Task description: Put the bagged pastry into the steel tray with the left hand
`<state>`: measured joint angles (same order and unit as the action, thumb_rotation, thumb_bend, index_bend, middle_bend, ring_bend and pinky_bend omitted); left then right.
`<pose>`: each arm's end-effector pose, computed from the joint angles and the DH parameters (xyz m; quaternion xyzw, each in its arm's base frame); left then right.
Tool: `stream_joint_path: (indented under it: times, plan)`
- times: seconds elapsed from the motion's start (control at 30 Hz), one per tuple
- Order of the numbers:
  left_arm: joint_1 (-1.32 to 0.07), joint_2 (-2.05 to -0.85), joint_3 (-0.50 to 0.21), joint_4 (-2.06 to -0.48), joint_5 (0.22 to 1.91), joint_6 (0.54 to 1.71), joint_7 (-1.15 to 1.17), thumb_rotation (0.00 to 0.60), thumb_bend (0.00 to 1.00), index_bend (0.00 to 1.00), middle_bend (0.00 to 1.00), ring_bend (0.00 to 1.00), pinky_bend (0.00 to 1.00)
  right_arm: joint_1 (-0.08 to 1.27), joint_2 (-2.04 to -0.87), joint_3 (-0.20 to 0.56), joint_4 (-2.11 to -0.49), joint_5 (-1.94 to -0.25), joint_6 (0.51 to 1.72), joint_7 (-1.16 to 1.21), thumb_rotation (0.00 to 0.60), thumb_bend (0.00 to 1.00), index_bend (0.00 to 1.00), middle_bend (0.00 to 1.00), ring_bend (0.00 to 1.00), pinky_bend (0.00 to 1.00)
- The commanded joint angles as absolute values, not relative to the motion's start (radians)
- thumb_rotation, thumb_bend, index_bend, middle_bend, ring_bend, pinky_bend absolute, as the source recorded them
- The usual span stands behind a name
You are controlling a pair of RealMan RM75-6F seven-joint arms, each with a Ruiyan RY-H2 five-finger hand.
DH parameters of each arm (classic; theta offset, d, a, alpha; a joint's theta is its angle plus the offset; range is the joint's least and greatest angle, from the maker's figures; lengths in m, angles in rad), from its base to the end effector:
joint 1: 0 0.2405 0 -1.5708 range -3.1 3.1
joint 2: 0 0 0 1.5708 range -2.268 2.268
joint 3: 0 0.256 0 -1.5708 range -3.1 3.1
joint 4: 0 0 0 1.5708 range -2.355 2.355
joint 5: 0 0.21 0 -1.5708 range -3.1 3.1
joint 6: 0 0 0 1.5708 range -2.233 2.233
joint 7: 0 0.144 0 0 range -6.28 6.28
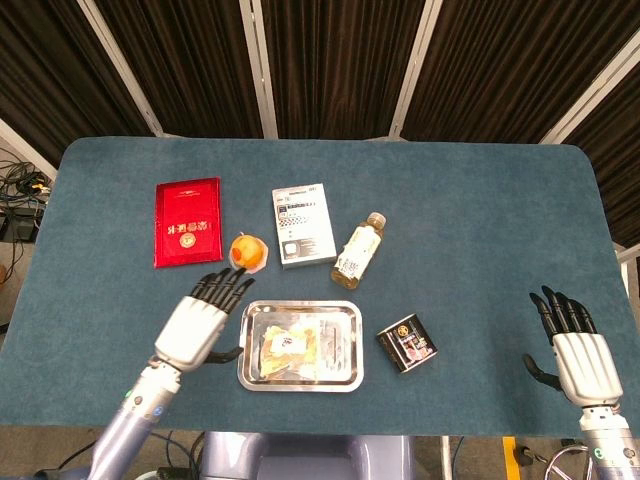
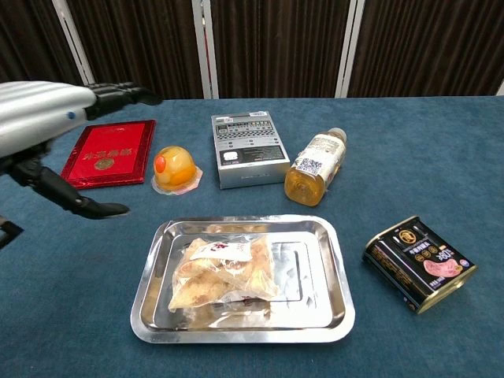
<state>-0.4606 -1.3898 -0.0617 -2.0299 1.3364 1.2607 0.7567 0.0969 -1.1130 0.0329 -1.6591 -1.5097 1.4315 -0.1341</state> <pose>-0.1234 0.2265 0.0422 -0.7455 -0.3047 -0.3927 0.4440 -0.3027 -0.1800 0.1466 0.6328 -0.3726 0.3470 0.5835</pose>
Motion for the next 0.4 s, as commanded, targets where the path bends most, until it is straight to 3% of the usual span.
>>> stream_joint_path:
  times: [0.03, 0.23, 0.4]
  plan:
    - [-0.357, -1.252, 0.015, -1.993, 1.430, 1.370, 0.597, 0.600, 0.12, 0.00, 0.00, 0.00, 0.08, 0.097, -1.115, 0.032, -1.660, -1.510, 1.431, -0.139, 0.600, 0.30, 0.00, 0.00, 0.00, 0.09]
    - [-0.210, -1.138, 0.087, -1.817, 1.530, 1.547, 0.341, 0.600, 0.09, 0.00, 0.00, 0.00, 0.01, 0.100, -1.122, 0.032, -1.663, -1.506, 1.424, -0.157, 0.600, 0.30, 0.00, 0.00, 0.00, 0.09]
    - [-0.128, -1.110, 0.120, -1.684, 1.551, 1.617, 0.182, 0.600, 0.08, 0.00, 0.00, 0.00, 0.01, 0.104, -1.126, 0.033, -1.660, -1.504, 1.418, -0.168, 0.600, 0.30, 0.00, 0.00, 0.00, 0.09]
